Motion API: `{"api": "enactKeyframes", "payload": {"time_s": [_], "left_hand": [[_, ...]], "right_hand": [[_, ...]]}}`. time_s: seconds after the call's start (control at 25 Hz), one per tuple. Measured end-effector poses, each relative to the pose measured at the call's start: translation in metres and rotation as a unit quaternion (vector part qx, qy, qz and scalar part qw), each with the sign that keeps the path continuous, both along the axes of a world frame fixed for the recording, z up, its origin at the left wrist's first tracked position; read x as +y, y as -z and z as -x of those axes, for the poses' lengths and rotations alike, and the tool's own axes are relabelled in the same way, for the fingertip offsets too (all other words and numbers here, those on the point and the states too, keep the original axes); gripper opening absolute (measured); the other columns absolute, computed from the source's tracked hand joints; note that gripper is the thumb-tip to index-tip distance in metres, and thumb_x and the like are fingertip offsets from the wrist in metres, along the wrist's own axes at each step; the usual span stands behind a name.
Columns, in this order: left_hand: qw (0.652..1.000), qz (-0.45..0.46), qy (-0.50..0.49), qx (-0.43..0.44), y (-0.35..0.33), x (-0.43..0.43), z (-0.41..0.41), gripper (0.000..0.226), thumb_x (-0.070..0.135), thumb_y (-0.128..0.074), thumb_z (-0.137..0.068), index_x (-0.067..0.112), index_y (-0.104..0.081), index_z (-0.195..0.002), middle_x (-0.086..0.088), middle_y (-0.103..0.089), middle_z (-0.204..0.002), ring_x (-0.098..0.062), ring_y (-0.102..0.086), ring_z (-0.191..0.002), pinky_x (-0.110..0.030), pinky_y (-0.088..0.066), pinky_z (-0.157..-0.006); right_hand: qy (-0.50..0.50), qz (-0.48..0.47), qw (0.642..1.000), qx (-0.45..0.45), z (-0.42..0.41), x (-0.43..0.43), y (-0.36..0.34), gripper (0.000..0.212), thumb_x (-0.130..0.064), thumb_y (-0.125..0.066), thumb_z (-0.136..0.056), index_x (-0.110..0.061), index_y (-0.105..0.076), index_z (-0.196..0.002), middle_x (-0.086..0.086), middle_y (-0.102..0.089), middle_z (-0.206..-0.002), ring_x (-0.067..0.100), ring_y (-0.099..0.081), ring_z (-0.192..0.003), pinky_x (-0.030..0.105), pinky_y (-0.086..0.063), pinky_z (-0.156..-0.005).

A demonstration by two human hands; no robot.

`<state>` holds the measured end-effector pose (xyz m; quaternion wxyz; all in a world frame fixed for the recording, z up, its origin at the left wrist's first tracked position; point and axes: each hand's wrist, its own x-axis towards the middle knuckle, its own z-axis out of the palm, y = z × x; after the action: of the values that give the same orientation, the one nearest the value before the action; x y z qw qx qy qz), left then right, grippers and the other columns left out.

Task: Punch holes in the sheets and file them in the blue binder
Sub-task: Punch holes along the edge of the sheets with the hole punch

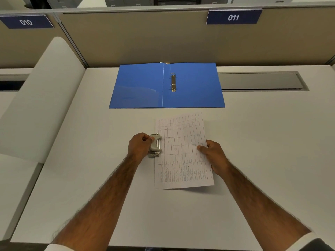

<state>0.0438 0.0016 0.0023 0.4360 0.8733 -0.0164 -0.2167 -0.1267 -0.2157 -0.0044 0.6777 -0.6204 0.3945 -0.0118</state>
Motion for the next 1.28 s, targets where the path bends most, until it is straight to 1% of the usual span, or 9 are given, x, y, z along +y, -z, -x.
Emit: {"api": "enactKeyframes", "payload": {"time_s": [0.12, 0.32, 0.56, 0.64, 0.76, 0.96, 1.08, 1.16, 1.28], "left_hand": [[1.0, -0.02, 0.018, -0.013, 0.001, 0.0, 0.0, 0.016, 0.027, -0.066, -0.094, 0.014, -0.064, -0.084, -0.002, -0.067, -0.085, -0.019, -0.062, -0.078, -0.039, -0.058, -0.077], [0.999, -0.037, 0.034, -0.02, 0.0, 0.001, -0.001, 0.018, 0.029, -0.065, -0.094, 0.012, -0.067, -0.089, 0.0, -0.066, -0.081, -0.018, -0.061, -0.077, -0.039, -0.056, -0.075], [0.994, -0.079, 0.053, -0.055, -0.003, -0.002, 0.002, 0.021, 0.031, -0.061, -0.096, 0.011, -0.066, -0.102, 0.0, -0.066, -0.096, -0.011, -0.058, -0.081, -0.016, -0.039, -0.059], [0.989, -0.098, 0.057, -0.097, -0.002, -0.005, 0.002, 0.029, 0.035, -0.057, -0.097, 0.011, -0.063, -0.114, -0.002, -0.064, -0.109, -0.014, -0.06, -0.093, -0.02, -0.045, -0.073], [0.985, -0.093, 0.06, -0.134, 0.002, -0.015, -0.003, 0.033, 0.038, -0.053, -0.098, 0.014, -0.06, -0.119, -0.005, -0.062, -0.12, -0.02, -0.06, -0.107, -0.037, -0.052, -0.09], [0.981, -0.115, 0.082, -0.133, 0.006, -0.027, -0.012, 0.023, 0.03, -0.053, -0.099, 0.014, -0.064, -0.11, -0.005, -0.068, -0.113, -0.017, -0.062, -0.096, -0.034, -0.053, -0.084], [0.979, -0.121, 0.079, -0.143, 0.01, -0.027, -0.012, 0.025, 0.032, -0.051, -0.1, 0.013, -0.064, -0.112, -0.006, -0.068, -0.116, -0.017, -0.062, -0.099, -0.034, -0.052, -0.086], [0.975, -0.131, 0.068, -0.165, 0.011, -0.031, -0.011, 0.032, 0.036, -0.048, -0.101, 0.015, -0.06, -0.121, -0.007, -0.063, -0.127, -0.022, -0.06, -0.112, -0.04, -0.05, -0.096], [0.967, -0.162, 0.067, -0.187, 0.011, -0.043, -0.012, 0.049, 0.045, -0.042, -0.102, 0.016, -0.048, -0.141, -0.008, -0.046, -0.151, -0.028, -0.044, -0.138, -0.045, -0.035, -0.113]], "right_hand": [[-0.005, 0.004, 1.0, 0.003, -0.001, -0.001, 0.001, 0.018, -0.013, -0.059, -0.098, -0.015, -0.067, -0.114, 0.007, -0.072, -0.116, 0.026, -0.072, -0.099, 0.048, -0.059, -0.088], [-0.015, 0.007, 1.0, 0.012, -0.001, -0.004, 0.004, 0.025, -0.013, -0.06, -0.097, -0.011, -0.067, -0.12, 0.007, -0.072, -0.118, 0.027, -0.072, -0.101, 0.052, -0.058, -0.091], [-0.016, 0.016, 1.0, 0.016, -0.002, -0.005, 0.003, 0.023, -0.011, -0.06, -0.097, -0.009, -0.067, -0.118, 0.008, -0.072, -0.117, 0.026, -0.072, -0.099, 0.049, -0.058, -0.09], [-0.017, 0.018, 1.0, 0.014, -0.002, -0.003, 0.002, 0.022, -0.011, -0.06, -0.097, -0.01, -0.067, -0.118, 0.007, -0.072, -0.117, 0.024, -0.072, -0.098, 0.046, -0.059, -0.088], [-0.019, 0.025, 0.999, 0.014, -0.003, -0.002, 0.001, 0.022, -0.013, -0.059, -0.097, -0.012, -0.066, -0.118, 0.005, -0.071, -0.117, 0.022, -0.071, -0.098, 0.042, -0.059, -0.087], [-0.021, 0.029, 0.999, 0.015, -0.003, -0.003, 0.003, 0.025, -0.013, -0.06, -0.097, -0.01, -0.066, -0.121, 0.007, -0.071, -0.121, 0.025, -0.071, -0.103, 0.048, -0.057, -0.093], [-0.019, 0.024, 0.999, 0.018, -0.003, -0.003, 0.002, 0.027, -0.014, -0.059, -0.097, -0.009, -0.065, -0.123, 0.007, -0.07, -0.121, 0.024, -0.071, -0.103, 0.044, -0.058, -0.092], [-0.018, 0.021, 0.999, 0.023, -0.004, -0.003, 0.001, 0.026, -0.014, -0.06, -0.097, -0.009, -0.065, -0.123, 0.005, -0.07, -0.119, 0.023, -0.071, -0.102, 0.041, -0.058, -0.089], [-0.016, 0.02, 0.999, 0.026, -0.005, -0.004, 0.002, 0.025, -0.015, -0.06, -0.097, -0.01, -0.066, -0.121, 0.005, -0.071, -0.117, 0.023, -0.071, -0.101, 0.041, -0.058, -0.09]]}}
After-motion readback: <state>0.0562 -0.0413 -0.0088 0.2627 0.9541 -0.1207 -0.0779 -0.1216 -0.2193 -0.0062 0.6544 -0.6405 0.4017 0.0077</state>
